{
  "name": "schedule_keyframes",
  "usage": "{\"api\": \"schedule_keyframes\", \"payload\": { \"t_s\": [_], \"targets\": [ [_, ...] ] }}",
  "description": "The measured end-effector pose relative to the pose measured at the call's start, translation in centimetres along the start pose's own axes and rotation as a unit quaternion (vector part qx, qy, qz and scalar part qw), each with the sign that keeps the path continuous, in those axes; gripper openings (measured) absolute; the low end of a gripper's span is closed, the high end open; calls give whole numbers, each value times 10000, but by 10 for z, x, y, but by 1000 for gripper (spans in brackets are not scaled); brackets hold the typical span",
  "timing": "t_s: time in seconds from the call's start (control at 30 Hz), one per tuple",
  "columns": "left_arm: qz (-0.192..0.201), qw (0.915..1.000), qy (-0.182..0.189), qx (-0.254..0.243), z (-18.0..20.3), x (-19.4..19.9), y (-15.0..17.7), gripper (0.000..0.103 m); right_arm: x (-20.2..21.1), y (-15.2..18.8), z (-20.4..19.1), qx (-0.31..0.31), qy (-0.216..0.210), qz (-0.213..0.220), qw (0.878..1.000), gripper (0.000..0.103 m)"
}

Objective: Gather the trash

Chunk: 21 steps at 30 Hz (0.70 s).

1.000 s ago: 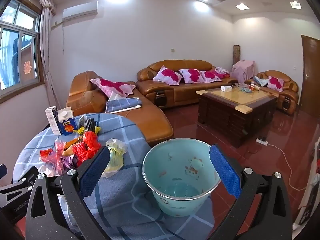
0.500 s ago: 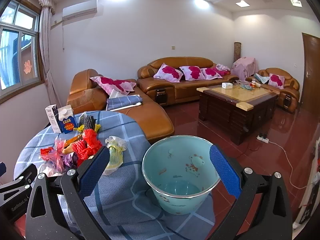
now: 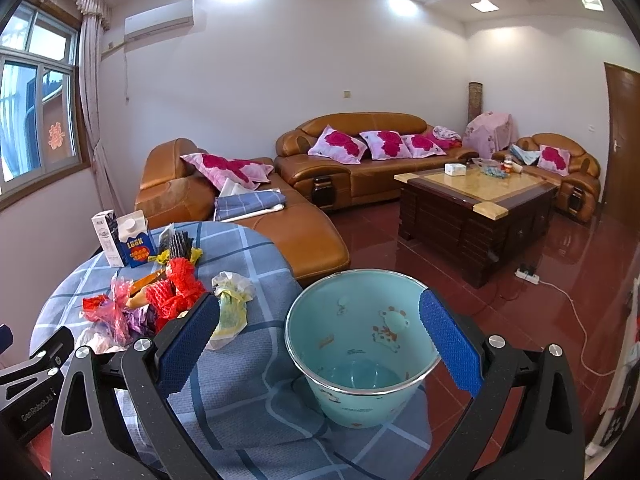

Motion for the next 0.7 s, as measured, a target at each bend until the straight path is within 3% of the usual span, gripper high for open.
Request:
{"api": "schedule_keyframes", "payload": {
  "t_s": [0.7],
  "targets": [
    [16, 10000, -7, 27, -3, 1, -1, 97, 1, 0, -1, 10, -14, -32, 10000, 98]
  ]
}}
Point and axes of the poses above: each gripper's, at about its wrist camera, not at the fingertips, and x roughly against the way its jaws point, z to its right, y to its underside, the point moved 7 cm from there along -x, roughly the way its jaws point, and after that the axes turned 7 degrees about y, right-handed, at the moved point
